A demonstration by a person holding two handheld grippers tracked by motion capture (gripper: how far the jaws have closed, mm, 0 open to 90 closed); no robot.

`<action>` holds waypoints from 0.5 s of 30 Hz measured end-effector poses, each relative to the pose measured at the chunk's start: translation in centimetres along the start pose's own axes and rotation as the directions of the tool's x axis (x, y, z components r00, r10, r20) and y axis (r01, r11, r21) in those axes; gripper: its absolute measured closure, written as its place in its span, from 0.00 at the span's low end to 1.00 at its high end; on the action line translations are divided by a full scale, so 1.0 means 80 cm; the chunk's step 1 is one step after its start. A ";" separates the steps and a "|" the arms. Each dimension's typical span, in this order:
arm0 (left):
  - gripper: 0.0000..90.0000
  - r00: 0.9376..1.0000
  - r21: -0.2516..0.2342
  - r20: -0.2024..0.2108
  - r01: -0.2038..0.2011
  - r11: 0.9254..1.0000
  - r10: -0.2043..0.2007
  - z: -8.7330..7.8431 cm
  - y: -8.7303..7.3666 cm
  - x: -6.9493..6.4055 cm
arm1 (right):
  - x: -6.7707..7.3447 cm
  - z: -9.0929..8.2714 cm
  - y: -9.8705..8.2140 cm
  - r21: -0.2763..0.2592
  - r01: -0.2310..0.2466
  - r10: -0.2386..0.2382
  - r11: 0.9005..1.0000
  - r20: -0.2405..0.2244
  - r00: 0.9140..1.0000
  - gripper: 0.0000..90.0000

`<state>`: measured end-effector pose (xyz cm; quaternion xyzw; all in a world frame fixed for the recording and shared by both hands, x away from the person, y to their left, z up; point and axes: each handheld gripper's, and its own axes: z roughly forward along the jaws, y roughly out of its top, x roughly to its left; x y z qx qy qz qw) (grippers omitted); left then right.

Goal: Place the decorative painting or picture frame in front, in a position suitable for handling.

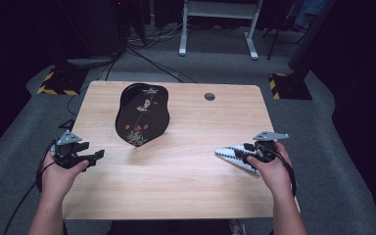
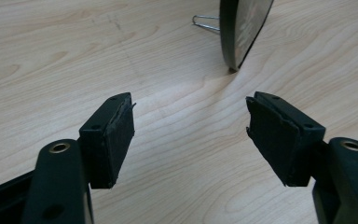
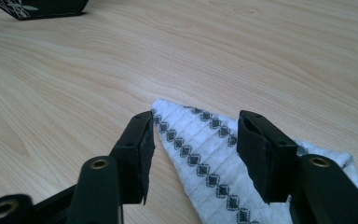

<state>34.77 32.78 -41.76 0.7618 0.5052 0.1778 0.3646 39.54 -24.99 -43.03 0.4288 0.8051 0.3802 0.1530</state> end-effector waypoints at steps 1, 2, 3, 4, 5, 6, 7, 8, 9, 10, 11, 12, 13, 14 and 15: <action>0.35 1.000 -0.002 -0.004 0.002 1.000 -0.002 0.000 0.002 0.000 | 0.001 0.000 -0.001 0.004 0.005 -0.005 1.000 -0.001 1.000 0.51; 0.35 1.000 -0.006 -0.005 -0.001 1.000 0.001 -0.001 0.004 0.000 | 0.002 0.000 -0.003 0.006 0.008 -0.008 1.000 0.000 1.000 0.51; 0.34 1.000 -0.008 -0.001 0.002 1.000 -0.002 -0.001 0.005 -0.001 | 0.003 -0.001 -0.004 0.007 0.010 -0.010 1.000 0.000 1.000 0.51; 0.34 1.000 -0.010 0.005 0.000 1.000 0.000 0.000 0.007 -0.002 | 0.003 -0.001 -0.006 0.006 0.008 -0.008 1.000 0.001 1.000 0.51; 0.33 1.000 -0.010 0.019 0.001 1.000 -0.001 0.000 0.011 -0.004 | 0.003 -0.003 -0.007 0.009 0.005 -0.005 1.000 -0.002 1.000 0.51; 0.33 0.999 -0.017 0.034 0.006 1.000 -0.006 0.001 0.013 -0.006 | 0.004 -0.004 -0.008 0.007 0.003 -0.003 1.000 -0.002 1.000 0.51; 0.33 0.999 -0.031 0.043 0.007 0.999 -0.006 0.001 0.016 -0.008 | 0.005 -0.006 -0.009 0.001 0.012 -0.012 1.000 0.004 1.000 0.51; 0.33 0.999 -0.038 0.048 0.001 0.999 0.001 0.002 0.018 -0.009 | 0.005 -0.008 -0.009 -0.005 0.016 -0.016 1.000 0.007 1.000 0.51; 0.33 0.999 -0.050 0.049 -0.008 0.999 0.011 0.003 0.021 -0.012 | 0.006 -0.008 -0.010 -0.009 0.017 -0.017 1.000 0.008 1.000 0.51; 0.33 0.999 -0.056 0.050 -0.012 0.998 0.015 0.004 0.023 -0.013 | 0.007 -0.010 -0.011 -0.011 0.018 -0.018 1.000 0.006 1.000 0.51; 0.33 0.999 -0.068 0.048 -0.009 0.998 0.013 0.005 0.026 -0.015 | 0.008 -0.011 -0.011 -0.012 0.019 -0.019 1.000 0.004 1.000 0.51; 0.33 0.999 -0.077 0.046 -0.012 0.997 0.016 0.006 0.029 -0.016 | 0.010 -0.012 -0.013 -0.015 0.017 -0.017 1.000 0.003 1.000 0.50; 0.33 0.998 -0.083 0.054 -0.011 0.997 0.015 0.007 0.032 -0.017 | 0.011 -0.012 -0.015 -0.015 0.018 -0.018 1.000 0.002 1.000 0.50; 0.33 0.998 -0.088 0.057 -0.014 0.996 0.019 0.008 0.034 -0.018 | 0.012 -0.013 -0.018 -0.019 0.022 -0.022 1.000 0.001 1.000 0.49; 0.33 0.998 -0.097 0.064 -0.017 0.995 0.023 0.010 0.038 -0.020 | 0.012 -0.014 -0.020 -0.020 0.022 -0.022 1.000 0.000 1.000 0.48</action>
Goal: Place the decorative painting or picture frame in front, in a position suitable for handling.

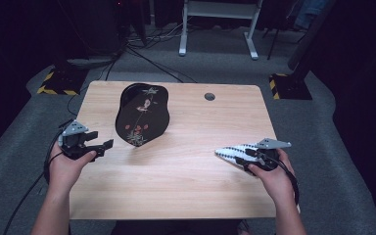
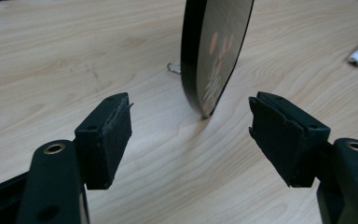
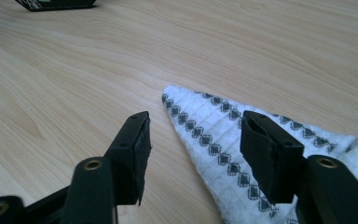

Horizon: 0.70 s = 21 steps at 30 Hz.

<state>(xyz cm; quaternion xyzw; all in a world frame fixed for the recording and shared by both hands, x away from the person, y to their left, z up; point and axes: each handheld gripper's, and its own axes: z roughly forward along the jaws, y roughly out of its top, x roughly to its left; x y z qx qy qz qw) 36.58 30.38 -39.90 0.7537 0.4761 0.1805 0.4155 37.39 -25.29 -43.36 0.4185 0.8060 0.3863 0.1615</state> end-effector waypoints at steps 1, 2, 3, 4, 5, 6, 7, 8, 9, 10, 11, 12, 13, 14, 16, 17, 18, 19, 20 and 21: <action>0.33 1.000 -0.004 0.005 -0.009 1.000 0.010 0.003 0.005 -0.002 | 0.000 -0.002 -0.003 -0.006 0.002 -0.002 1.000 0.006 1.000 0.48; 0.32 1.000 -0.013 0.008 -0.013 1.000 0.013 0.005 0.008 -0.003 | 0.001 -0.006 -0.007 -0.004 -0.015 0.016 1.000 0.011 1.000 0.48; 0.32 1.000 -0.017 0.013 -0.014 1.000 0.014 0.007 0.011 -0.004 | 0.000 -0.008 -0.010 -0.005 -0.020 0.020 1.000 0.017 1.000 0.48; 0.32 1.000 -0.020 0.016 -0.020 1.000 0.020 0.009 0.013 -0.005 | 0.000 -0.010 -0.013 -0.002 -0.020 0.020 1.000 0.023 1.000 0.48; 0.31 0.999 -0.023 0.023 -0.030 0.999 0.031 0.013 0.017 -0.006 | 0.000 -0.012 -0.015 0.004 -0.022 0.022 1.000 0.023 1.000 0.47; 0.30 0.999 -0.023 0.023 -0.030 0.999 0.031 0.013 0.017 -0.006 | 0.000 -0.013 -0.019 0.016 -0.032 0.032 0.999 0.025 0.999 0.47; 0.28 0.998 -0.014 0.043 -0.053 0.999 0.053 0.022 0.022 -0.010 | 0.001 -0.014 -0.022 0.023 -0.043 0.042 0.999 0.036 0.998 0.47; 0.28 0.997 -0.015 0.048 -0.059 0.998 0.059 0.027 0.024 -0.011 | 0.001 -0.014 -0.023 0.024 -0.031 0.030 0.999 0.037 0.999 0.47; 0.28 0.997 -0.020 0.045 -0.055 0.998 0.056 0.030 0.025 -0.012 | 0.002 -0.014 -0.024 0.022 -0.029 0.028 0.999 0.035 0.999 0.47; 0.27 0.998 -0.023 0.039 -0.052 0.998 0.053 0.034 0.026 -0.012 | 0.002 -0.014 -0.024 0.022 -0.025 0.025 0.999 0.032 0.999 0.47; 0.26 0.998 -0.023 0.039 -0.052 0.998 0.053 0.034 0.026 -0.012 | 0.003 -0.014 -0.026 0.025 -0.031 0.030 0.999 0.036 0.999 0.46; 0.26 0.998 -0.023 0.038 -0.057 0.998 0.058 0.037 0.028 -0.013 | 0.003 -0.014 -0.026 0.025 -0.031 0.030 0.999 0.036 0.999 0.46; 0.26 0.997 -0.037 0.044 -0.062 0.997 0.063 0.042 0.031 -0.013 | 0.003 -0.013 -0.028 0.032 -0.020 0.019 0.999 0.040 0.999 0.47; 0.26 0.997 -0.050 0.051 -0.063 0.997 0.065 0.045 0.032 -0.012 | 0.003 -0.012 -0.030 0.034 -0.018 0.016 0.999 0.040 0.999 0.47; 0.26 0.995 -0.052 0.068 -0.064 0.997 0.067 0.048 0.033 -0.010 | 0.004 -0.011 -0.031 0.036 -0.015 0.014 0.999 0.036 0.999 0.47; 0.26 0.995 -0.050 0.075 -0.067 0.997 0.070 0.052 0.034 -0.008 | 0.004 -0.009 -0.032 0.040 -0.011 0.010 0.999 0.032 0.999 0.47; 0.27 0.994 -0.051 0.074 -0.073 0.996 0.077 0.055 0.035 -0.006 | 0.005 -0.008 -0.033 0.042 -0.010 0.009 0.999 0.028 1.000 0.47; 0.27 0.994 -0.059 0.080 -0.071 0.996 0.075 0.058 0.036 -0.004 | 0.006 -0.006 -0.034 0.045 -0.008 0.007 0.999 0.022 1.000 0.47; 0.27 0.993 -0.067 0.087 -0.073 0.995 0.078 0.061 0.037 -0.003 | 0.009 -0.005 -0.034 0.047 -0.005 0.004 0.999 0.017 1.000 0.47; 0.28 0.992 -0.073 0.097 -0.068 0.995 0.075 0.064 0.038 -0.002 | 0.010 -0.005 -0.035 0.047 0.000 -0.001 0.999 0.017 1.000 0.47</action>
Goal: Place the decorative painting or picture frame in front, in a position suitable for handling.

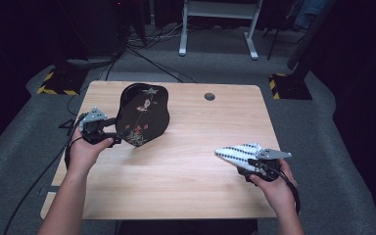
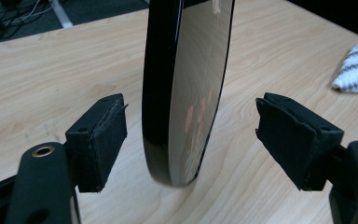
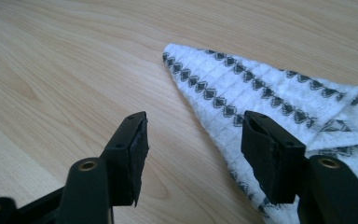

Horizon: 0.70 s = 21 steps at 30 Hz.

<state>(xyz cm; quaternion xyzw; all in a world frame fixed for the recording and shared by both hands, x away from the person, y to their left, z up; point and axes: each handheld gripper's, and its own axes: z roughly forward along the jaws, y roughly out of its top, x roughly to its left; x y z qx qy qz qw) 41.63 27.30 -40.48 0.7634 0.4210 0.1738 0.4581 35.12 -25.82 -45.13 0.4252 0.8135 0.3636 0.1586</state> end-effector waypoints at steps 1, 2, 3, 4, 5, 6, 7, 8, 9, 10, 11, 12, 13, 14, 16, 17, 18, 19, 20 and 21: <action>0.29 1.000 -0.020 0.012 -0.002 1.000 0.002 0.005 0.001 0.001 | 0.001 0.000 0.000 0.000 -0.004 0.004 1.000 0.000 1.000 0.47; 0.29 1.000 -0.020 0.012 -0.002 1.000 0.002 0.005 0.001 0.001 | 0.001 0.000 0.000 0.000 -0.004 0.004 1.000 0.000 1.000 0.47; 0.29 1.000 -0.028 0.022 -0.010 1.000 0.011 0.010 0.002 0.002 | 0.002 -0.001 -0.001 -0.001 -0.002 0.002 1.000 -0.001 1.000 0.47; 0.27 1.000 -0.029 0.021 -0.014 0.999 0.014 0.012 0.002 0.002 | 0.002 -0.002 -0.002 -0.003 -0.004 0.004 1.000 0.004 1.000 0.48; 0.27 0.999 -0.026 0.019 -0.039 0.999 0.040 0.016 0.002 0.003 | 0.002 -0.003 -0.003 -0.002 -0.005 0.005 1.000 0.004 1.000 0.48; 0.28 0.999 -0.025 0.017 -0.046 0.999 0.046 0.019 0.002 0.002 | 0.001 -0.004 -0.004 -0.001 -0.011 0.011 1.000 0.007 1.000 0.48; 0.28 0.999 -0.026 0.014 -0.044 0.999 0.044 0.023 0.002 0.003 | 0.001 -0.005 -0.006 -0.001 -0.024 0.024 1.000 0.004 1.000 0.48; 0.27 1.000 -0.025 0.015 -0.027 0.999 0.028 0.025 0.003 0.003 | 0.001 -0.006 -0.007 0.002 -0.032 0.032 0.999 0.006 0.999 0.48; 0.27 1.000 -0.025 0.017 -0.014 1.000 0.015 0.028 0.003 0.004 | 0.000 -0.007 -0.008 0.002 -0.030 0.030 1.000 0.008 1.000 0.48; 0.28 1.000 -0.016 0.022 -0.014 1.000 0.015 0.031 0.002 0.005 | -0.001 -0.007 -0.009 0.004 -0.030 0.030 1.000 0.011 0.999 0.48; 0.30 1.000 -0.005 0.019 -0.012 1.000 0.013 0.034 0.002 0.005 | -0.001 -0.007 -0.009 0.005 -0.033 0.033 0.999 0.012 0.999 0.48; 0.32 1.000 0.003 0.012 -0.015 1.000 0.015 0.037 0.001 0.005 | -0.001 -0.007 -0.009 0.005 -0.032 0.032 0.999 0.014 0.999 0.48; 0.34 1.000 0.004 0.006 -0.018 1.000 0.018 0.040 0.001 0.006 | -0.001 -0.006 -0.009 0.004 -0.030 0.030 1.000 0.015 0.999 0.48; 0.36 1.000 0.000 0.006 -0.003 1.000 0.003 0.042 0.001 0.007 | 0.000 -0.006 -0.009 0.005 -0.037 0.037 0.999 0.014 0.999 0.48; 0.40 0.999 -0.002 0.020 0.025 1.000 -0.025 0.047 -0.001 0.012 | 0.001 -0.003 -0.009 0.006 -0.029 0.029 1.000 0.009 1.000 0.48; 0.42 0.998 -0.006 0.028 0.050 0.999 -0.050 0.048 -0.001 0.014 | 0.002 -0.002 -0.009 0.009 -0.031 0.031 0.999 0.003 1.000 0.48; 0.47 0.998 -0.015 0.040 0.056 0.998 -0.056 0.049 -0.001 0.016 | 0.003 0.000 -0.009 0.011 -0.035 0.035 0.999 -0.002 0.999 0.48; 0.50 0.998 -0.014 0.044 0.045 0.999 -0.044 0.051 -0.001 0.017 | 0.004 0.001 -0.009 0.011 -0.037 0.037 0.999 -0.008 0.999 0.48; 0.52 0.997 -0.001 0.057 0.048 0.999 -0.048 0.052 -0.001 0.018 | 0.004 0.002 -0.009 0.013 -0.037 0.037 0.999 -0.010 0.999 0.48; 0.57 0.996 0.006 0.067 0.061 0.998 -0.062 0.054 -0.002 0.019 | 0.004 0.003 -0.009 0.012 -0.037 0.037 0.999 -0.012 0.999 0.48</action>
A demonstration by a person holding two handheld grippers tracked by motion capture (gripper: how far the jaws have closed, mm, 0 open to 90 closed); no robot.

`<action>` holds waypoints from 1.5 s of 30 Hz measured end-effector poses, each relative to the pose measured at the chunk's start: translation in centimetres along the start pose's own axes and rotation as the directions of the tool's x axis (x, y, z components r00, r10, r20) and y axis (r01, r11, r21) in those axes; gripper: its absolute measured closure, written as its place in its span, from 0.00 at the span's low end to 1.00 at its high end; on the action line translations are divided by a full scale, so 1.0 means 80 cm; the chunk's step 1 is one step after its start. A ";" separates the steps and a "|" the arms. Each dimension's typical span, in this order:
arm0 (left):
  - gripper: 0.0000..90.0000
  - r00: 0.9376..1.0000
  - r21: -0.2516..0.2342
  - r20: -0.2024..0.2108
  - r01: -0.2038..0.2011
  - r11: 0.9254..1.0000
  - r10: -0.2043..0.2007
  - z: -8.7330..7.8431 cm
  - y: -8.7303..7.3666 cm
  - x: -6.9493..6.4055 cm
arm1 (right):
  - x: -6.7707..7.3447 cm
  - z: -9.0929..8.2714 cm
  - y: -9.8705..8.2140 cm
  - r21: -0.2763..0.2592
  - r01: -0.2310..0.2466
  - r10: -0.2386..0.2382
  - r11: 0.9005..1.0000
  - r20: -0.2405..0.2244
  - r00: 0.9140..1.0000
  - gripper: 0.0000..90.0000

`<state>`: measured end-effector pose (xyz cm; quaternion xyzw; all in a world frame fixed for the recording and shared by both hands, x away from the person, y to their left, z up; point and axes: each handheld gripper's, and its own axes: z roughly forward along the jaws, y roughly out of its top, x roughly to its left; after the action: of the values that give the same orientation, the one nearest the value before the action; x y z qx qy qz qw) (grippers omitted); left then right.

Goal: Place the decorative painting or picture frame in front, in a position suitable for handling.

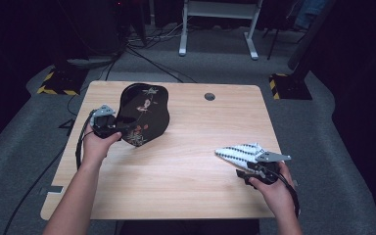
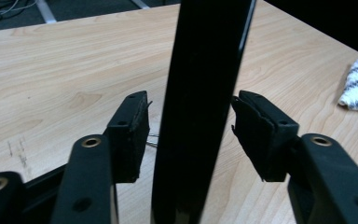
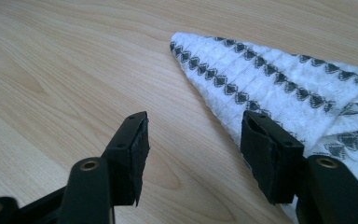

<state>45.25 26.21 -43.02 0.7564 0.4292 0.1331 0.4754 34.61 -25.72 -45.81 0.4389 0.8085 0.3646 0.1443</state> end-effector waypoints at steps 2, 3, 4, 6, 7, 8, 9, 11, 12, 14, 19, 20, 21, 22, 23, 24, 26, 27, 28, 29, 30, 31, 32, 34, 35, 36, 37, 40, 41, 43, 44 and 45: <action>0.60 1.000 0.004 0.027 -0.008 1.000 0.008 0.004 -0.001 0.003 | 0.000 0.001 0.000 0.007 0.000 0.000 1.000 -0.001 1.000 0.48; 0.62 0.999 0.015 0.050 -0.006 1.000 0.005 0.006 -0.001 0.004 | 0.000 0.001 0.000 0.007 0.001 -0.001 1.000 0.001 1.000 0.48; 0.62 0.997 0.019 0.071 0.006 1.000 -0.007 0.008 -0.001 0.005 | 0.000 0.002 0.000 0.007 0.003 -0.003 1.000 0.001 1.000 0.48; 0.55 0.997 0.031 0.077 0.002 1.000 -0.004 0.012 0.002 0.006 | 0.000 0.002 0.001 -0.002 -0.006 0.006 1.000 -0.022 1.000 0.48; 0.54 0.997 0.027 0.071 -0.004 1.000 0.002 0.013 0.002 0.006 | 0.000 0.003 0.001 -0.015 -0.023 0.022 1.000 -0.043 0.999 0.48; 0.51 0.998 0.027 0.057 -0.001 1.000 0.000 0.013 0.003 0.005 | 0.000 0.003 0.001 -0.022 -0.031 0.030 0.999 -0.060 0.998 0.48; 0.50 1.000 0.028 0.029 -0.003 1.000 0.002 0.015 0.002 0.006 | 0.000 0.003 0.001 -0.024 -0.031 0.029 0.999 -0.063 0.998 0.48; 0.47 0.999 0.022 0.037 -0.002 1.000 0.001 0.017 0.001 0.009 | 0.001 0.004 0.002 -0.020 -0.024 0.023 1.000 -0.052 0.998 0.48; 0.47 0.999 0.018 0.047 0.003 1.000 -0.003 0.018 0.000 0.010 | 0.002 0.005 0.001 -0.017 -0.020 0.019 1.000 -0.049 0.999 0.48; 0.49 0.999 0.025 0.045 -0.016 1.000 0.015 0.022 0.000 0.009 | 0.002 0.008 0.001 -0.012 -0.015 0.014 1.000 -0.043 0.999 0.49; 0.63 0.993 -0.001 0.108 -0.036 0.999 0.036 0.025 -0.001 0.011 | 0.003 0.011 0.000 -0.007 -0.003 0.002 1.000 -0.048 0.999 0.49; 0.66 0.993 -0.001 0.109 -0.046 0.999 0.046 0.024 -0.001 0.011 | 0.004 0.011 0.000 -0.008 -0.003 0.002 1.000 -0.050 0.999 0.49; 0.69 0.993 -0.006 0.112 -0.046 0.999 0.047 0.024 -0.001 0.012 | 0.004 0.011 0.000 -0.008 -0.003 0.002 1.000 -0.049 0.999 0.49; 0.71 0.992 -0.016 0.121 -0.044 0.999 0.046 0.024 -0.002 0.012 | 0.004 0.010 0.000 -0.013 -0.002 0.001 1.000 -0.046 0.999 0.49; 0.75 0.990 -0.024 0.133 -0.042 0.999 0.045 0.024 -0.002 0.013 | 0.004 0.010 0.000 -0.015 -0.005 0.004 1.000 -0.047 0.999 0.49; 0.77 0.988 -0.028 0.151 -0.039 0.999 0.043 0.024 -0.003 0.013 | 0.003 0.010 0.000 -0.015 -0.005 0.004 1.000 -0.046 0.999 0.49; 0.86 0.981 -0.032 0.188 -0.037 0.999 0.042 0.023 -0.004 0.015 | 0.004 0.010 0.000 -0.009 -0.006 0.006 1.000 -0.046 0.999 0.49; 0.87 0.979 -0.033 0.203 -0.022 0.999 0.028 0.024 -0.005 0.015 | 0.004 0.010 0.000 -0.008 -0.005 0.004 1.000 -0.047 0.999 0.49; 0.87 0.978 -0.035 0.210 -0.015 0.999 0.022 0.024 -0.006 0.015 | 0.004 0.010 -0.001 -0.007 -0.006 0.005 1.000 -0.047 0.999 0.49; 0.87 0.977 -0.037 0.210 -0.025 0.999 0.032 0.023 -0.006 0.016 | 0.004 0.010 0.000 -0.009 -0.009 0.008 1.000 -0.050 0.999 0.49; 0.87 0.976 -0.034 0.217 -0.022 0.999 0.029 0.022 -0.006 0.016 | 0.004 0.010 0.000 -0.011 -0.014 0.013 1.000 -0.057 0.998 0.49; 0.87 0.975 -0.035 0.219 -0.021 0.999 0.028 0.022 -0.006 0.015 | 0.005 0.009 0.000 -0.017 -0.019 0.017 1.000 -0.066 0.998 0.49; 0.88 0.977 -0.040 0.213 -0.023 0.999 0.031 0.022 -0.006 0.014 | 0.005 0.009 0.001 -0.017 -0.016 0.015 1.000 -0.066 0.998 0.49; 0.88 0.979 -0.049 0.195 -0.050 0.998 0.058 0.023 -0.006 0.011 | 0.006 0.009 0.001 -0.018 -0.014 0.012 1.000 -0.065 0.998 0.49; 0.89 0.981 -0.054 0.185 -0.051 0.997 0.060 0.024 -0.006 0.009 | 0.006 0.009 0.002 -0.017 -0.013 0.012 1.000 -0.065 0.998 0.49; 0.89 0.981 -0.055 0.180 -0.060 0.997 0.069 0.024 -0.005 0.007 | 0.007 0.009 0.002 -0.017 -0.011 0.010 1.000 -0.065 0.998 0.49; 0.89 0.981 -0.058 0.179 -0.061 0.996 0.070 0.024 -0.005 0.006 | 0.007 0.009 0.002 -0.019 -0.004 0.002 1.000 -0.065 0.998 0.49; 0.89 0.981 -0.064 0.181 -0.057 0.996 0.068 0.023 -0.004 0.003 | 0.008 0.009 0.002 -0.025 0.001 -0.003 1.000 -0.065 0.998 0.50; 0.89 0.982 -0.066 0.180 -0.053 0.996 0.064 0.023 -0.004 0.002 | 0.008 0.008 0.002 -0.026 0.002 -0.003 1.000 -0.065 0.998 0.50; 0.89 0.983 -0.069 0.176 -0.048 0.997 0.059 0.022 -0.004 -0.001 | 0.008 0.007 0.003 -0.027 0.001 -0.002 1.000 -0.064 0.998 0.50; 0.90 0.982 -0.068 0.181 -0.050 0.996 0.062 0.022 -0.003 -0.002 | 0.008 0.007 0.003 -0.028 -0.002 0.000 1.000 -0.065 0.998 0.50; 0.90 0.981 -0.069 0.182 -0.048 0.996 0.060 0.022 -0.003 -0.004 | 0.008 0.006 0.003 -0.031 -0.001 -0.001 1.000 -0.065 0.998 0.50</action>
<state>46.00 24.96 -44.01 0.7611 0.3582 0.0894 0.5334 34.66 -24.88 -45.92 0.4246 0.8069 0.3913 0.1246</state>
